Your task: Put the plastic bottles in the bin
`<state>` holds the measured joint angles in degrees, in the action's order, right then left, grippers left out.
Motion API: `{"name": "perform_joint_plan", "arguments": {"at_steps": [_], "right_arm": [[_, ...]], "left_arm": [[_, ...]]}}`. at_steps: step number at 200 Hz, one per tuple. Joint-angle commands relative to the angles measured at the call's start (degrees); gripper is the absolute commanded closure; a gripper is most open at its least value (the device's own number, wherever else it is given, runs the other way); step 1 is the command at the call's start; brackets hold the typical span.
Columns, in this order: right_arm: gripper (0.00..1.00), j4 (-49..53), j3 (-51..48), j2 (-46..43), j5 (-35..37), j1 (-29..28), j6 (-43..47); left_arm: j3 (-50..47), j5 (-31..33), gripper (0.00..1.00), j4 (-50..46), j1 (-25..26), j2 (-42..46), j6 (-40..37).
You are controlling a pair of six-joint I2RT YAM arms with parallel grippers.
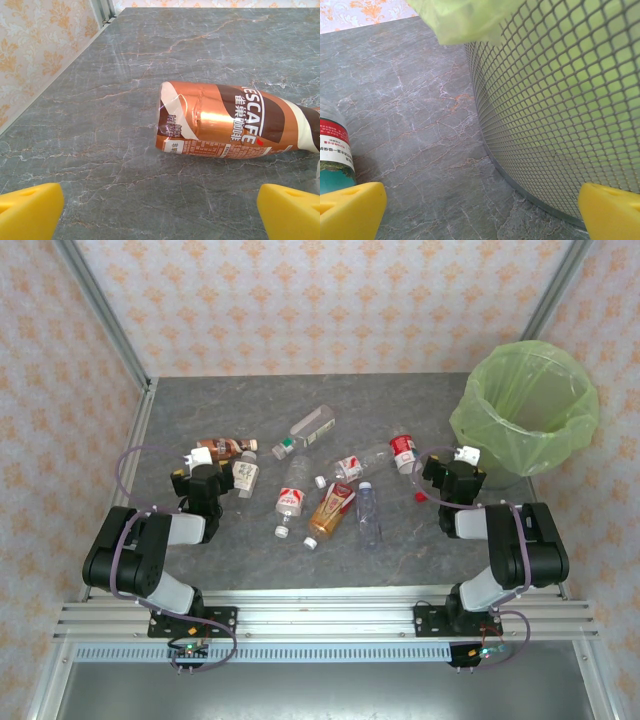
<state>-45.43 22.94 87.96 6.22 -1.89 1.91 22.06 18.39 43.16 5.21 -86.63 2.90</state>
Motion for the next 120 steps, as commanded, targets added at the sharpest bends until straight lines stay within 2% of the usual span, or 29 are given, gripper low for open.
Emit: {"name": "perform_joint_plan", "arguments": {"at_steps": [1, 42, 79, 120], "right_arm": [[0.01, -1.9, -0.4, -0.7, 1.7, -0.1, -0.8], [0.01, -1.6, -0.2, -0.9, -0.3, -0.3, 0.1], [0.01, 7.3, 2.9, -5.0, -4.7, -1.0, 2.9], [0.01, 11.1, 3.8, -8.4, -6.5, -2.1, 5.0]], "left_arm": [[1.0, 0.8, 0.0, 1.8, -0.3, 1.1, -0.7], [1.3, 0.2, 0.0, 1.3, -0.3, 1.4, -0.9], [6.0, -4.1, 0.0, -10.7, -0.3, 5.5, -3.2], [7.4, -2.5, 0.0, -17.1, 0.2, 10.5, -1.6]]}}
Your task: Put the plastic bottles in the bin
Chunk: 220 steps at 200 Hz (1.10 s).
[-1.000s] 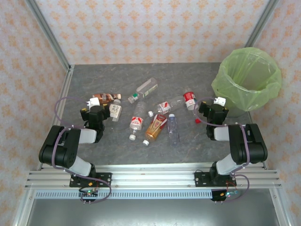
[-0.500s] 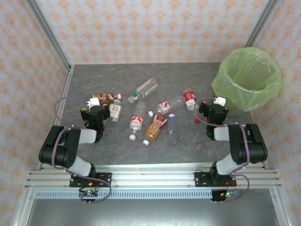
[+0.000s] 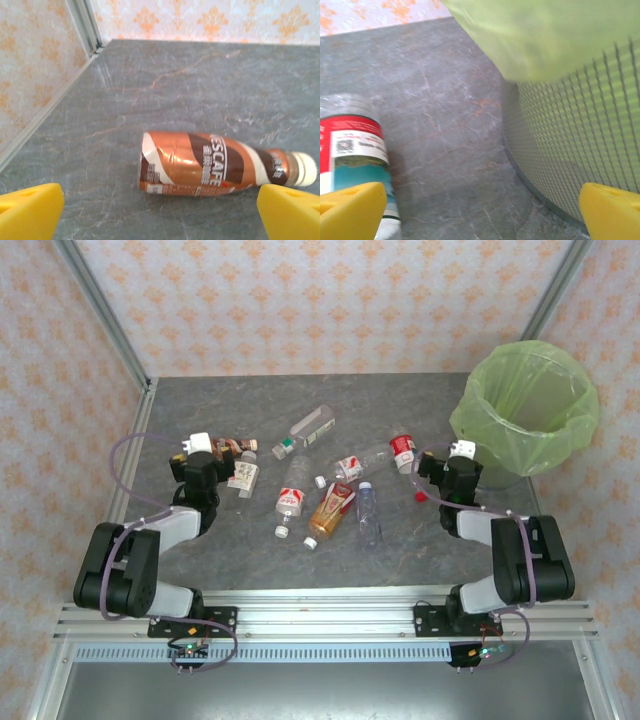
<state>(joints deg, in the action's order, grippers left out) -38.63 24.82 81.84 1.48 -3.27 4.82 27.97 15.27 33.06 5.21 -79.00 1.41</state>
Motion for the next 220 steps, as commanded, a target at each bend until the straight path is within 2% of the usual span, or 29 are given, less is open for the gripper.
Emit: {"name": "perform_joint_plan", "arguments": {"at_steps": [1, 23, 47, 86, 106, 120, 142, 167, 182, 203, 220], "right_arm": [[0.01, 4.5, 1.9, -2.4, -1.8, -0.8, 2.2], [0.01, 8.8, 3.7, -4.9, -3.6, -2.2, 4.2], [0.01, 15.1, 6.6, -7.6, -8.1, -3.5, 3.9], [0.01, 16.3, 8.9, -10.4, -15.4, -3.6, -4.2], [0.01, 17.3, 10.7, -10.4, -15.2, -3.6, -9.3], [0.01, 20.5, 12.9, -10.0, -13.1, -3.6, -11.6], [0.01, 24.3, 15.5, -9.4, -11.5, -3.6, -13.8], [0.01, 22.5, 14.8, -9.4, -11.5, -3.6, -14.8], [0.01, 21.4, 14.0, -9.4, -11.1, -3.6, -15.3], [0.01, 21.3, 13.9, -9.4, -11.2, -3.6, -15.3], [0.01, 21.4, 13.6, -9.2, -11.2, -3.6, -15.0]], "left_arm": [[1.7, 0.8, 0.0, -7.3, 0.2, 3.0, -0.1], [5.2, 3.3, 0.0, -15.6, 1.0, 5.8, 3.9], [11.1, 5.8, 0.0, -28.1, 1.1, 7.0, 13.9], [20.9, -1.7, 0.0, -49.4, 1.2, 6.4, 23.1], [26.2, -5.5, 0.0, -61.4, 1.4, 3.3, 28.9], [28.2, -8.8, 0.0, -66.4, 2.5, 0.6, 31.3], [28.2, -9.9, 0.0, -69.4, 6.4, -1.6, 29.6], [25.0, -12.7, 0.0, -67.0, 10.2, -2.8, 26.4], [24.1, -10.7, 0.0, -67.9, 12.2, -4.2, 26.2], [22.9, -8.6, 0.0, -68.3, 12.8, -6.3, 26.4], [22.7, -9.7, 0.0, -67.5, 12.8, -8.2, 25.8]]}}
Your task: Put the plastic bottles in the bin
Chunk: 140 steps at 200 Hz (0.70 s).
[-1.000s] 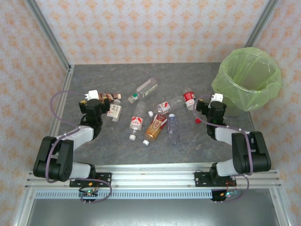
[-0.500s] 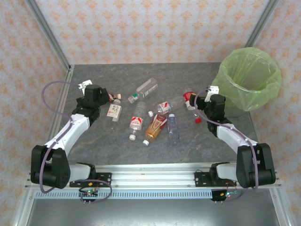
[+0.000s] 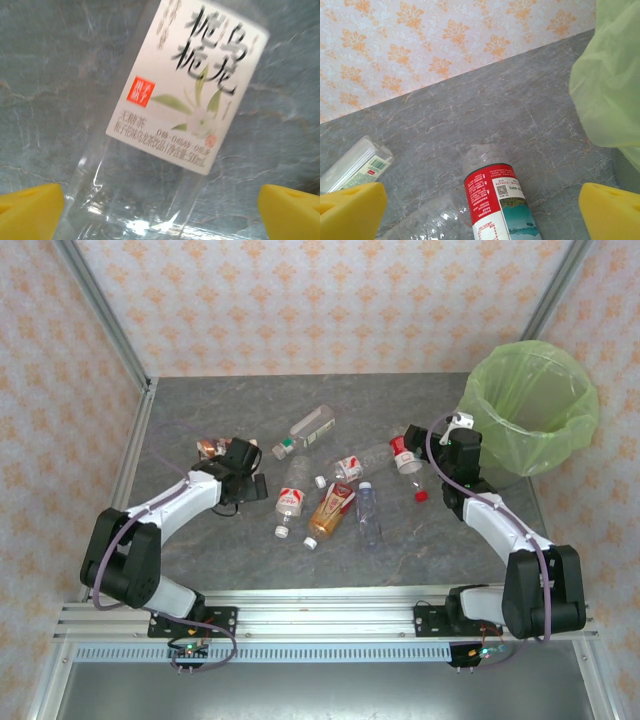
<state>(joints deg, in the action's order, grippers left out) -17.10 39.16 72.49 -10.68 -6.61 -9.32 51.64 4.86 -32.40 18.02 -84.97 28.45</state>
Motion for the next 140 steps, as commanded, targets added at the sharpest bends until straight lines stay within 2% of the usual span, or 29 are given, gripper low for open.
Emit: {"name": "perform_joint_plan", "arguments": {"at_steps": [1, 71, 101, 140], "right_arm": [[0.01, -0.1, -0.7, 0.2, 1.0, -0.2, -0.8], [0.01, 1.2, -1.1, -0.1, 1.1, -0.3, -1.0], [0.01, 1.6, -1.0, -0.2, 1.1, -0.3, -1.4], [0.01, 7.2, 2.0, 0.5, -0.7, -0.3, -1.7]], "left_arm": [[-1.0, 0.6, 0.0, -2.0, 0.0, -2.3, -1.4], [-2.1, 0.0, 0.0, 0.9, 1.5, -4.4, -5.2], [-2.3, -0.1, 0.05, 2.2, 1.5, -4.8, -5.5], [-2.2, 0.7, 0.08, 2.9, 1.9, -6.0, -4.7]]}}
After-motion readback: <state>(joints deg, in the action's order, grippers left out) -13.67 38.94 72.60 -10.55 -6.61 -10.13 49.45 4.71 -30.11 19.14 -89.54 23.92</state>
